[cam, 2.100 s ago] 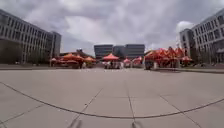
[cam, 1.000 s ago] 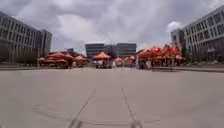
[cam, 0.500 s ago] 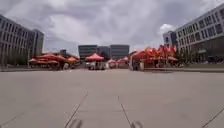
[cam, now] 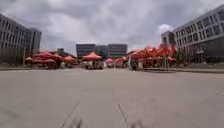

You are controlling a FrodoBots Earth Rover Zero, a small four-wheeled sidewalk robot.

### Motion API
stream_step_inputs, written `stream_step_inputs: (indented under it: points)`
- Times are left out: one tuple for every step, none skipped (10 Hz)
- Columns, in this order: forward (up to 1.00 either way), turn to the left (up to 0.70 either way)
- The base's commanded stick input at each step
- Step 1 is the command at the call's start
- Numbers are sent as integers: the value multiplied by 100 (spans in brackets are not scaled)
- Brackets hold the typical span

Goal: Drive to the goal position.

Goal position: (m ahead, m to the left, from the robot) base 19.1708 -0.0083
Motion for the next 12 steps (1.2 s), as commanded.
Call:
stream_step_inputs:
  points:
    - [85,-2]
    - [85,-2]
    - [85,-4]
    - [85,-4]
    - [85,-2]
    - [85,-2]
    - [85,-2]
    - [85,-2]
    - [85,-2]
    - [85,-2]
    - [85,-2]
    - [85,-2]
